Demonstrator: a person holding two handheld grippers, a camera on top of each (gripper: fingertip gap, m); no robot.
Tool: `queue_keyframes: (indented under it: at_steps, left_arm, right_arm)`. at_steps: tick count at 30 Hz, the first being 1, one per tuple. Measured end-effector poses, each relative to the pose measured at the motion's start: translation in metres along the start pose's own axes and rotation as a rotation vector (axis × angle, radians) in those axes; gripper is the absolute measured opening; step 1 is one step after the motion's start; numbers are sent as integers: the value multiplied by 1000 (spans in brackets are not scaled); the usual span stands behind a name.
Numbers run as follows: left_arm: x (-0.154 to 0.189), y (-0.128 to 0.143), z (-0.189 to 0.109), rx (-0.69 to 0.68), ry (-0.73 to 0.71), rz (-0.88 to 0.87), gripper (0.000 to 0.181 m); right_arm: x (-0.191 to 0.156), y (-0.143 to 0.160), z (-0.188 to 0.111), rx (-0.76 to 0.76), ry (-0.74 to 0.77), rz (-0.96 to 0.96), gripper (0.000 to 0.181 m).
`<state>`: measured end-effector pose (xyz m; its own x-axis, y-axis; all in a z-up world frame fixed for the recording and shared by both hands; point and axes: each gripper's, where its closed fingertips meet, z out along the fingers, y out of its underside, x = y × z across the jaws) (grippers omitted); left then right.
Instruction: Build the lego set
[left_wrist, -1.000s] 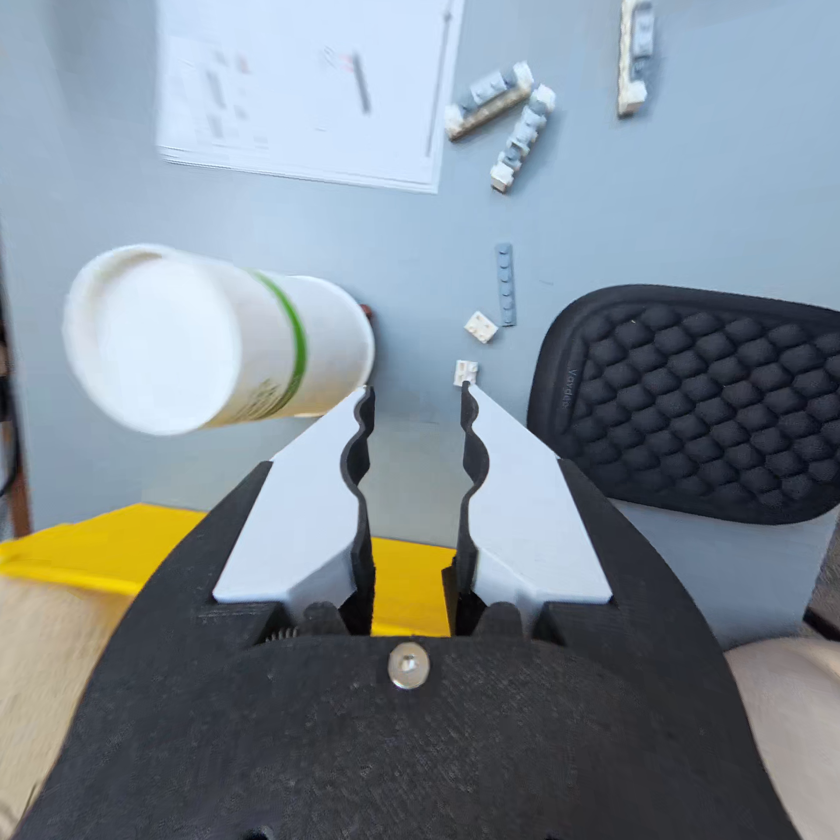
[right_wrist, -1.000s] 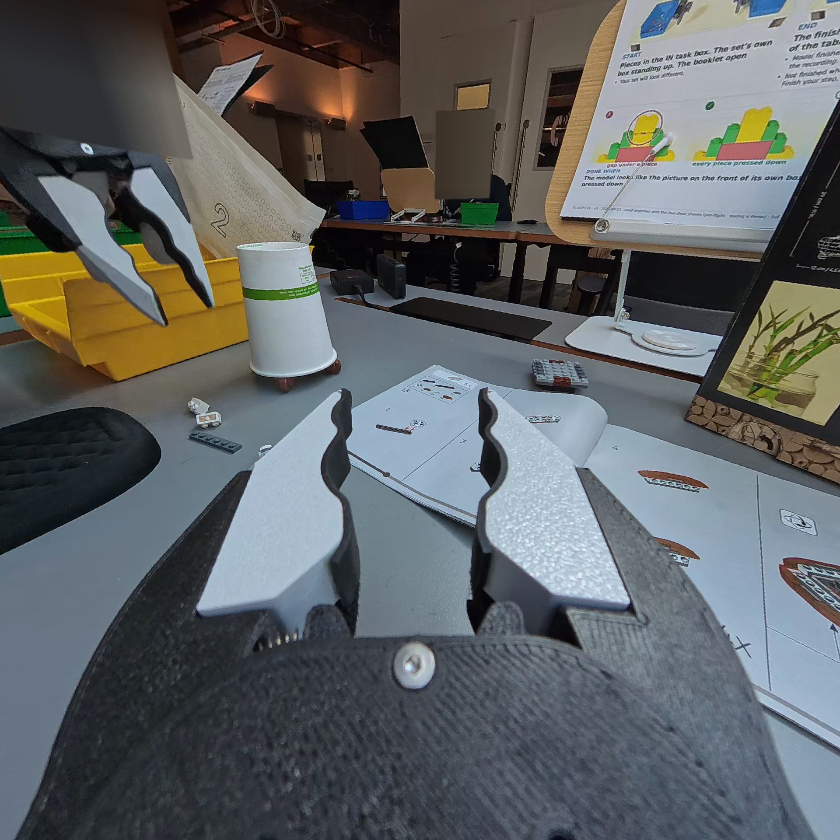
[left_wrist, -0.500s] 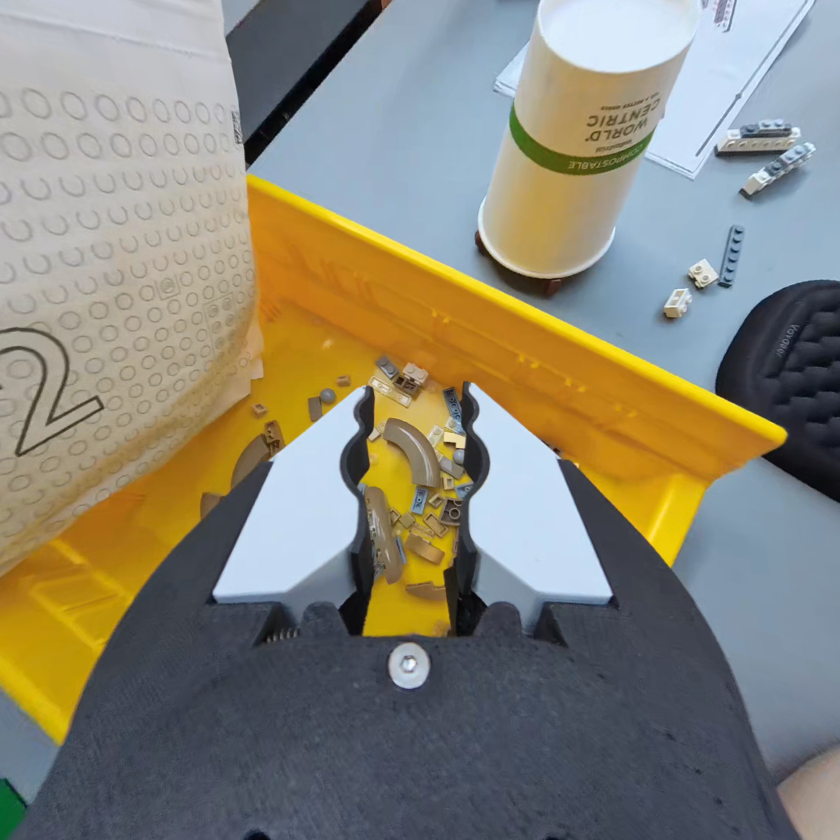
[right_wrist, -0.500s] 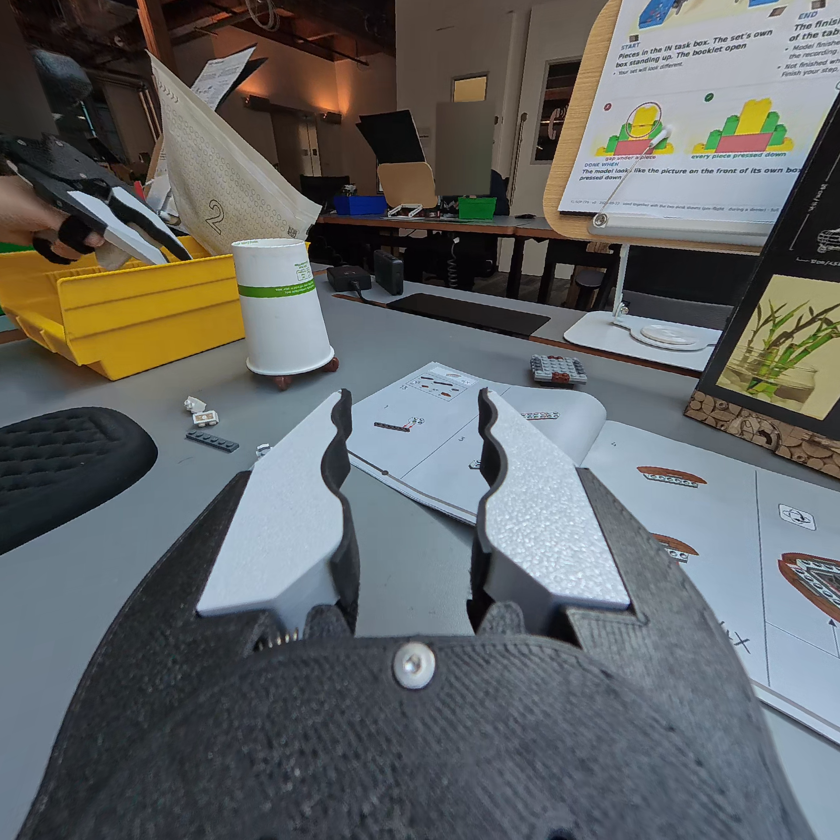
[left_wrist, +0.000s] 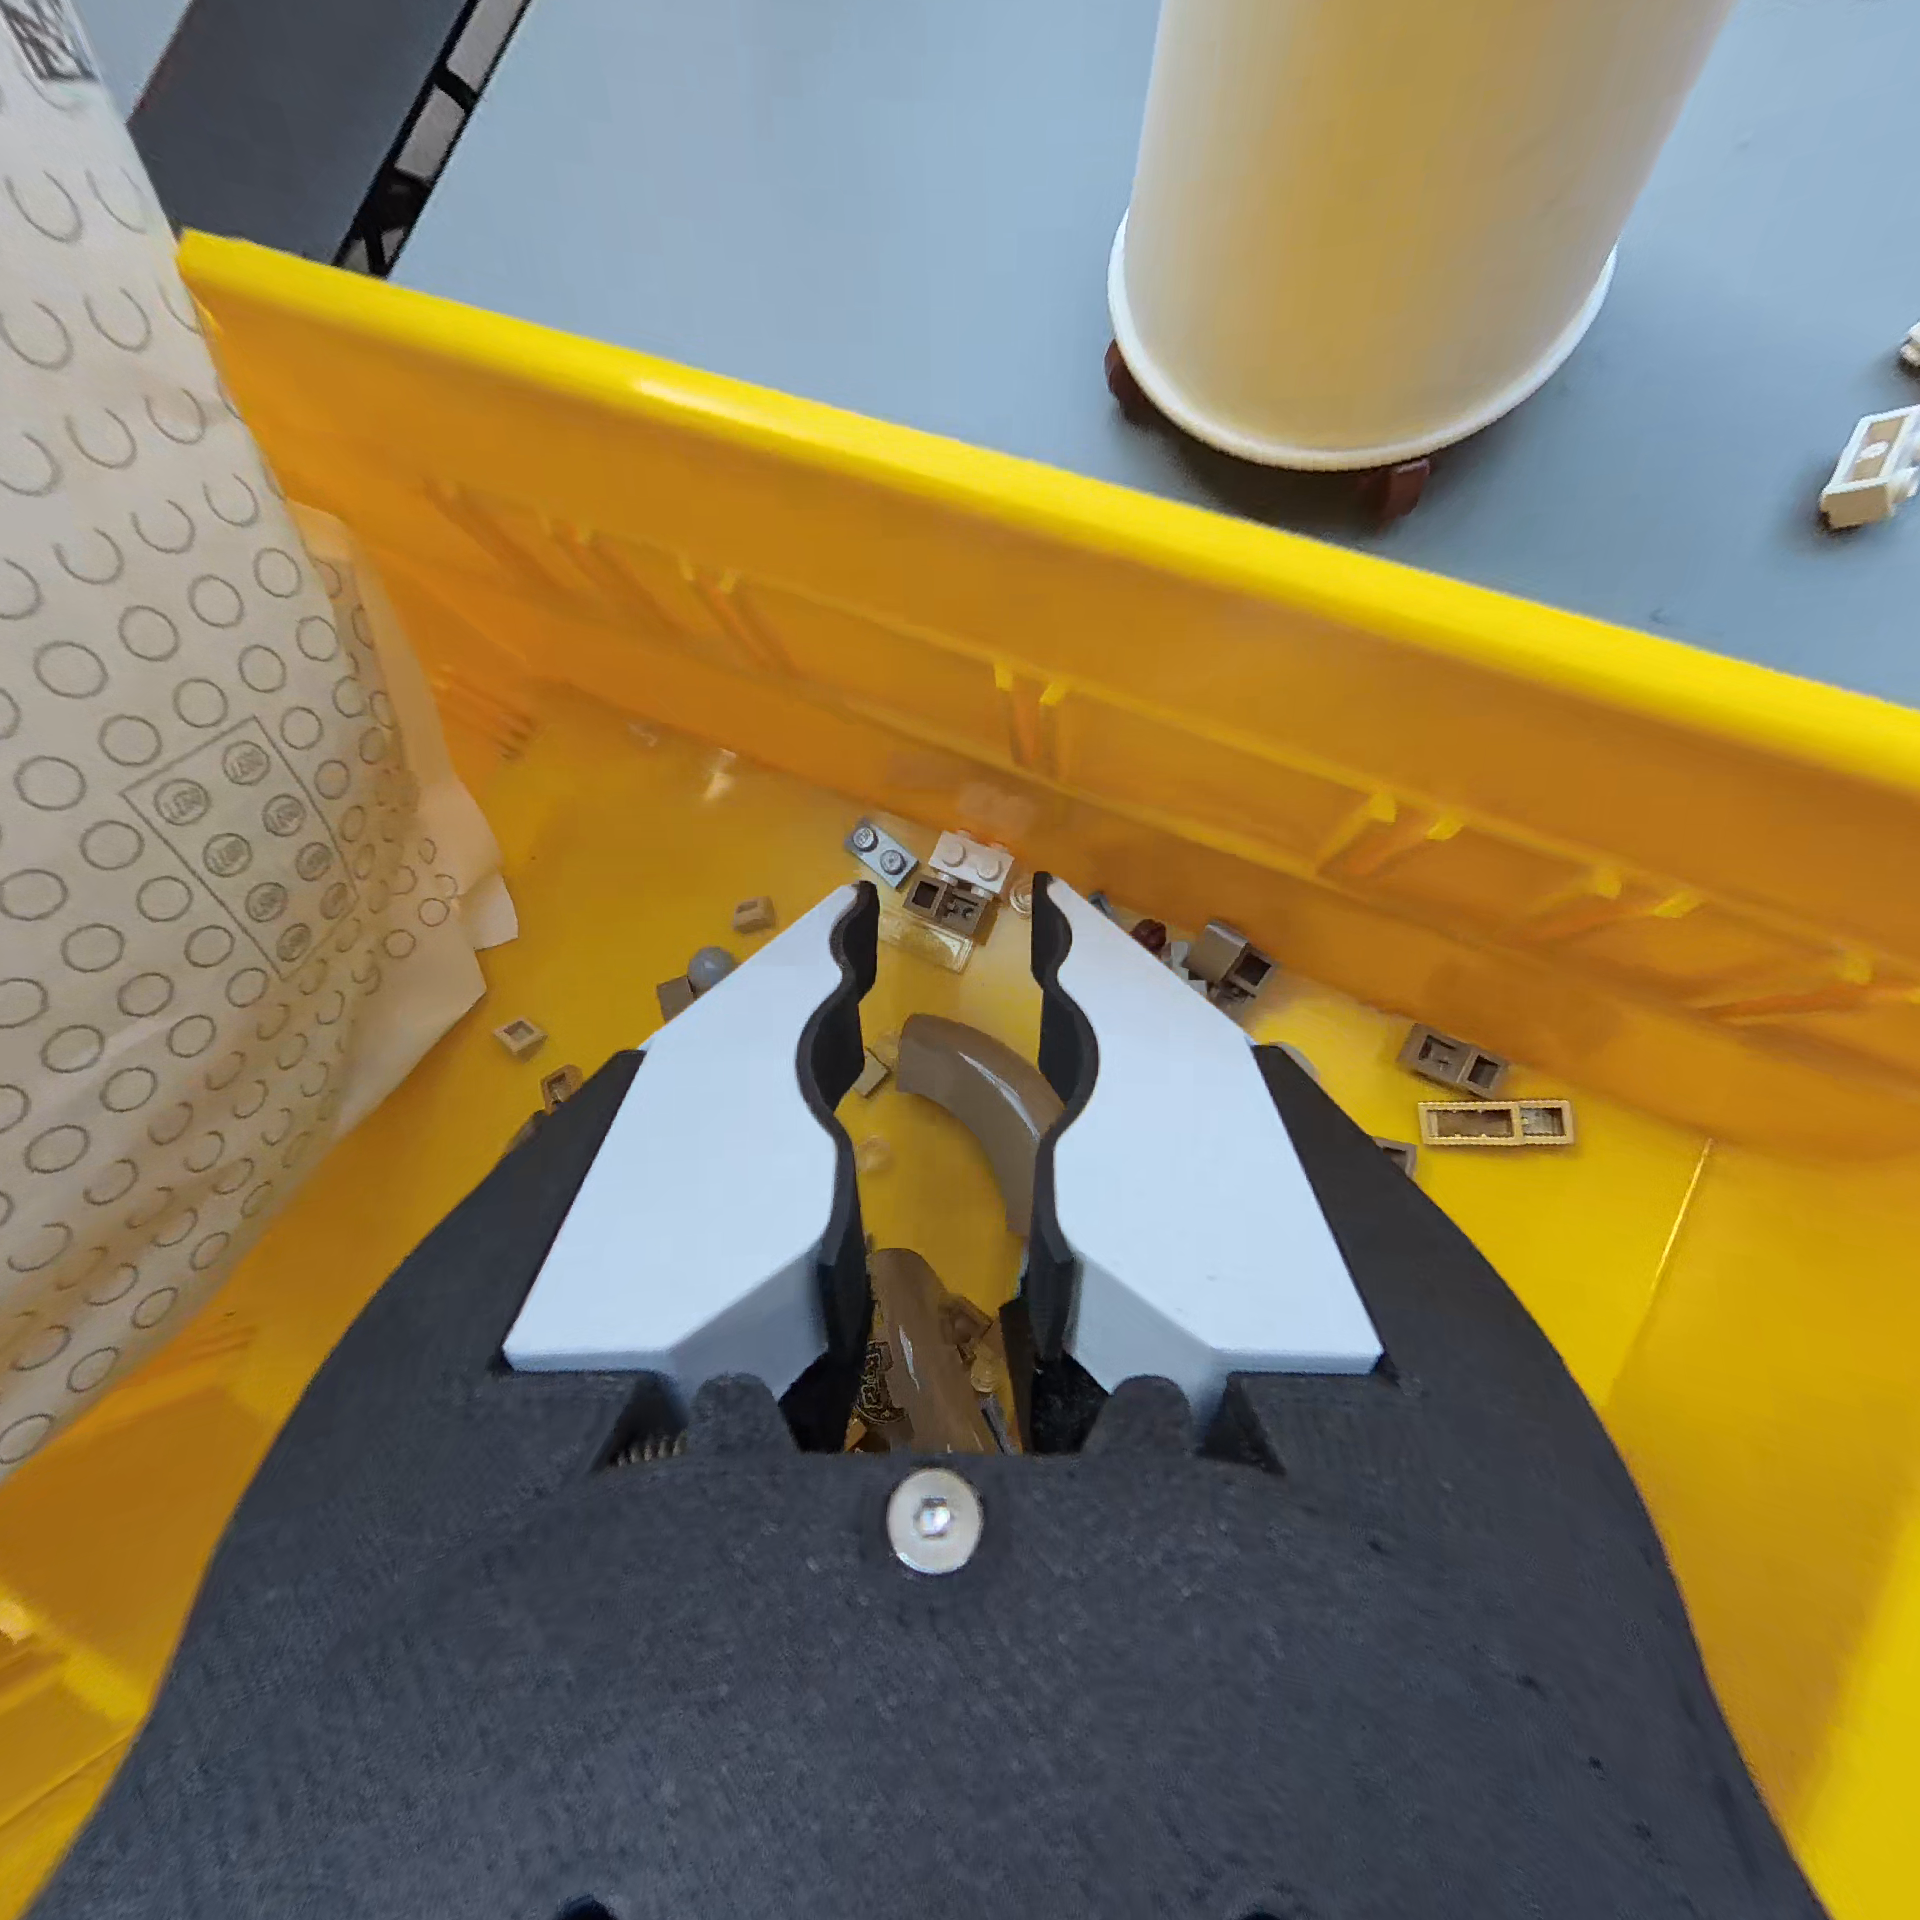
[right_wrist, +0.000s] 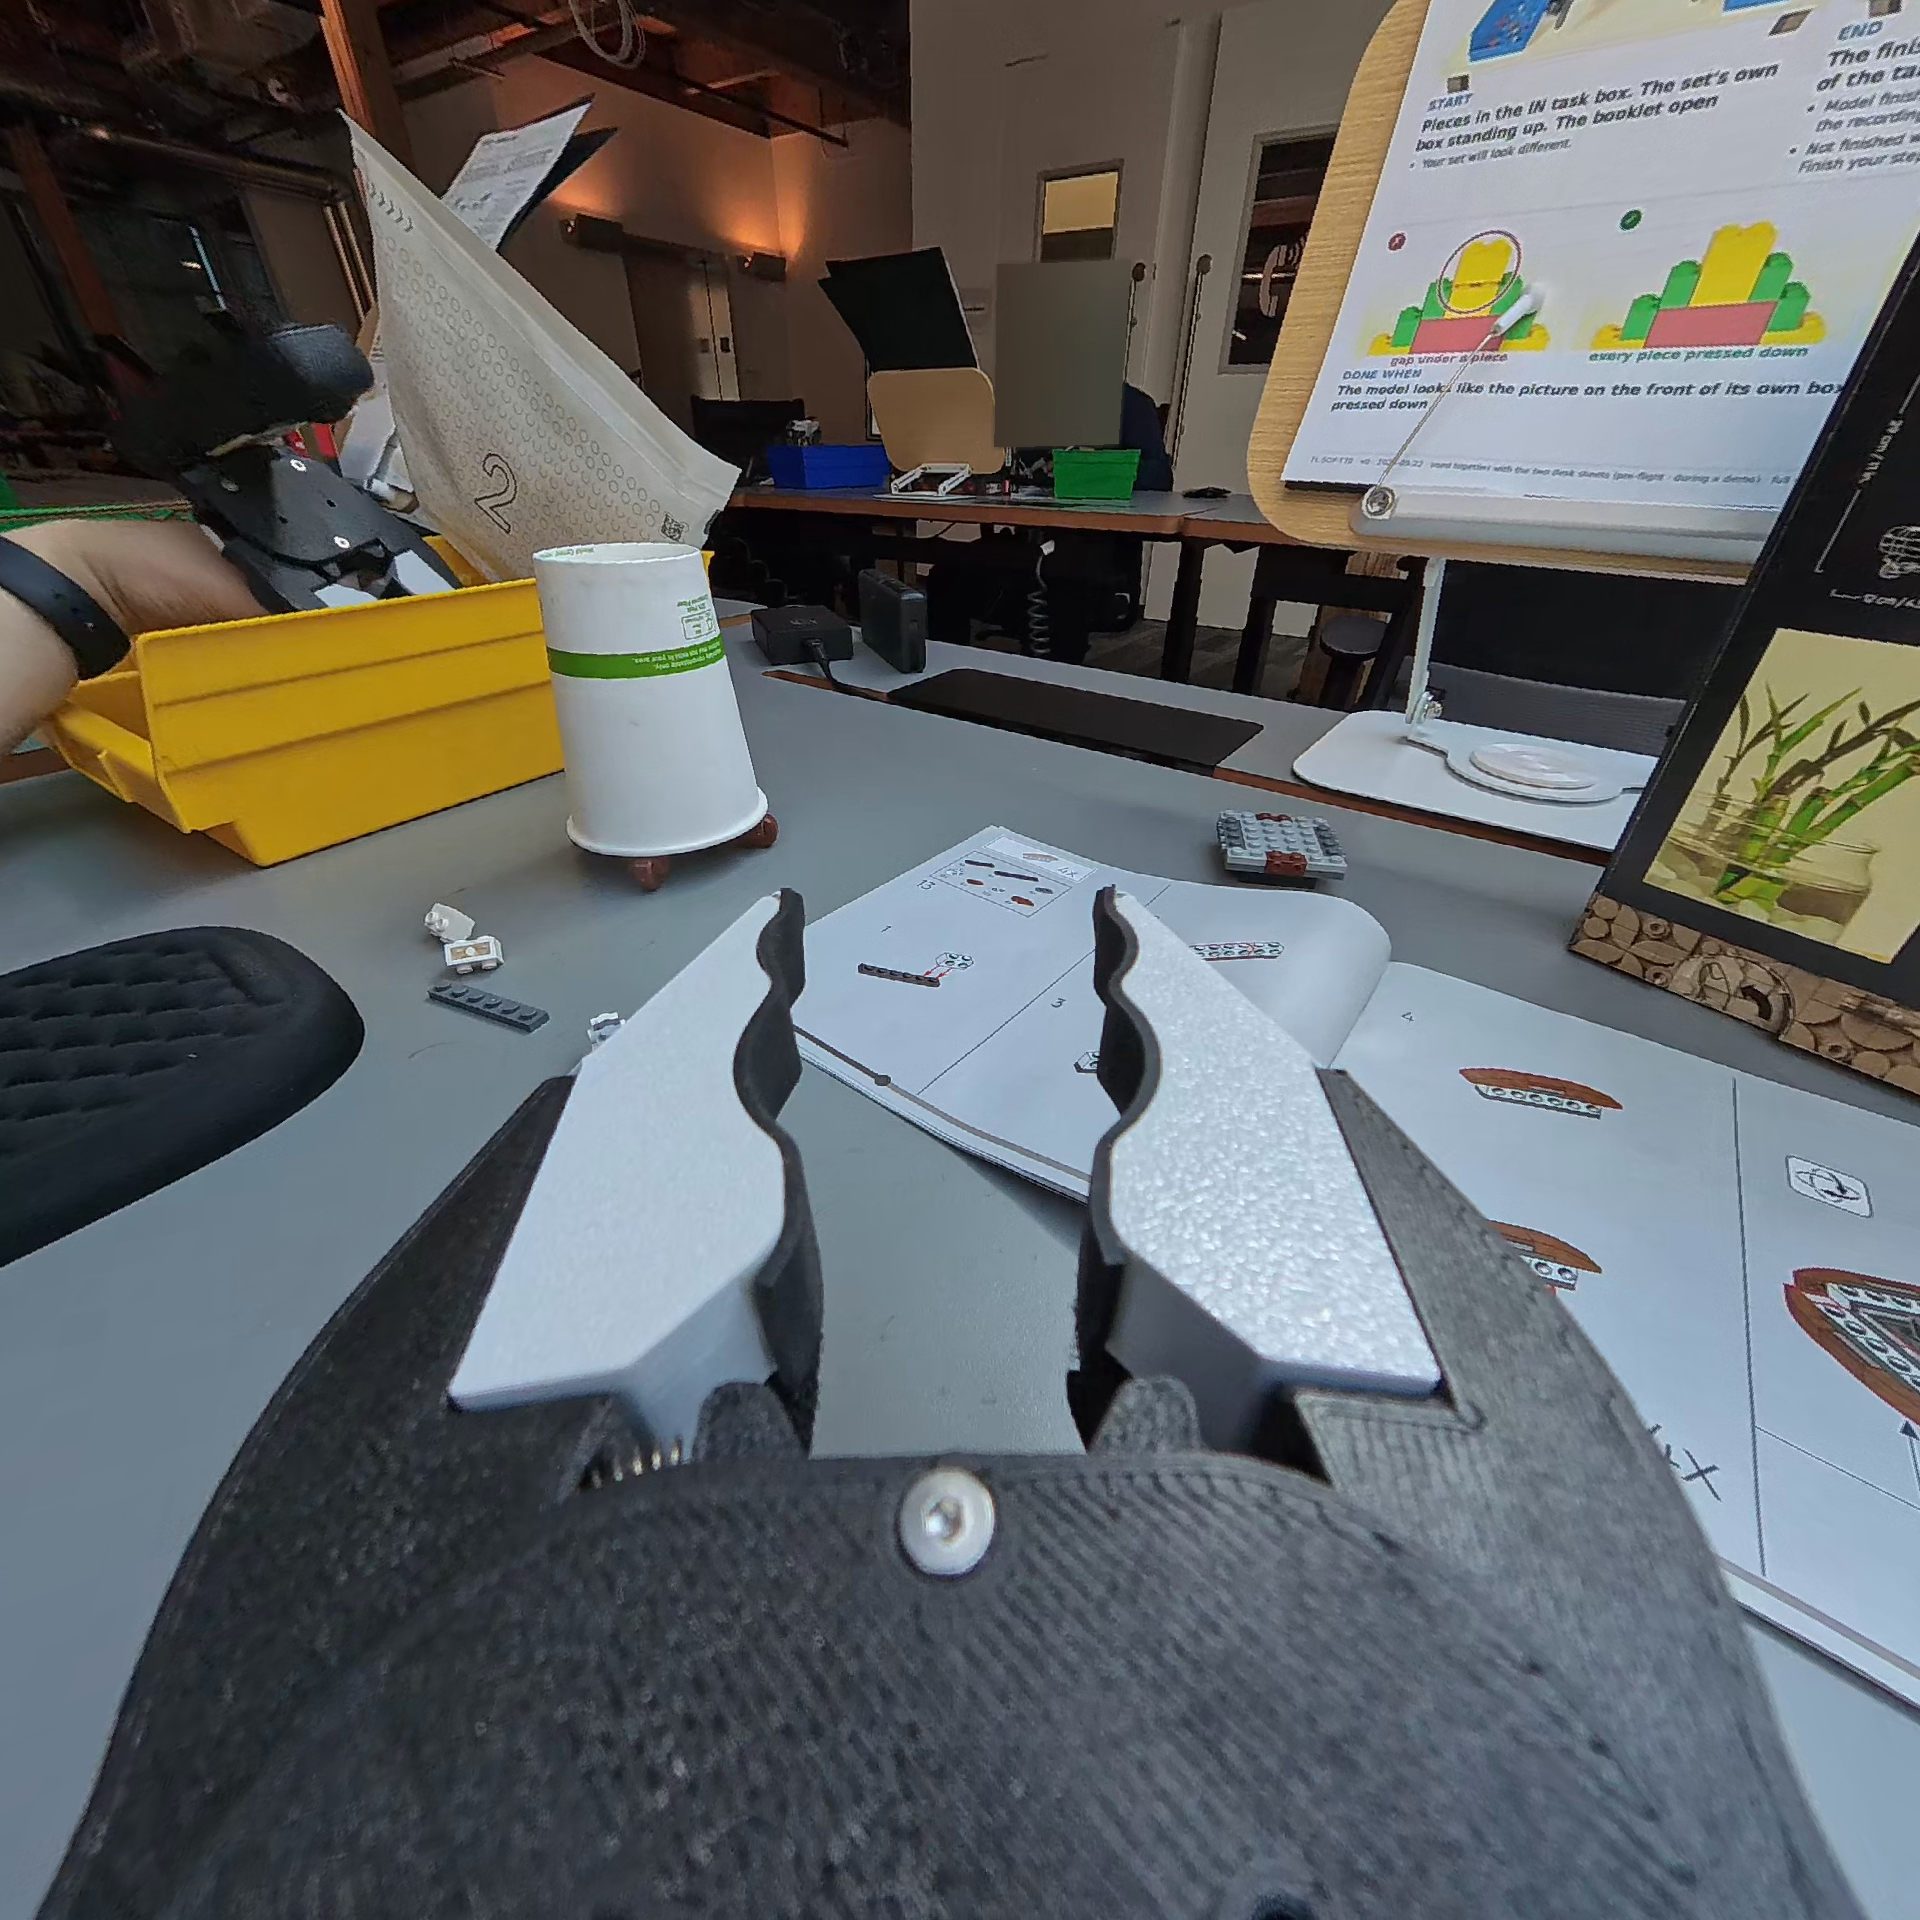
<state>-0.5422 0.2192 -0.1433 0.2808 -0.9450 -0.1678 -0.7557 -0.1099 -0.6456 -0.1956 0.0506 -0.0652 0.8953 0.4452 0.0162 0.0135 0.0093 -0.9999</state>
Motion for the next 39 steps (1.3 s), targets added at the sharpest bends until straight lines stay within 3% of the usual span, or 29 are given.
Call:
queue_keyframes:
  at_steps: [1,22,26,30,32,34,37,39]
  left_arm:
    - [-1,4,3,-22,-9,7,28]
    - [-1,5,18,-2,-40,83,15]
    - [-7,4,8,-16,-98,112,16]
    - [-15,-6,-21,-29,-178,116,15]
    - [-16,-21,-45,2,-232,131,15]
    - [-4,-53,-74,120,-247,150,15]
    - [46,-114,-115,351,-134,239,15]
    - [90,-139,-127,424,-22,359,15]
  right_arm:
    - [0,0,0,1,-1,-1,55]
    - [-2,-1,0,3,-15,1,55]
    - [-2,0,0,1,-14,1,55]
    - [-2,0,0,-1,-14,0,55]
    - [-3,0,0,-1,-13,-1,55]
    - [-2,0,0,-2,-12,-2,55]
    - [-3,0,1,-4,-12,-3,55]
    - [-3,0,1,-4,-15,-6,55]
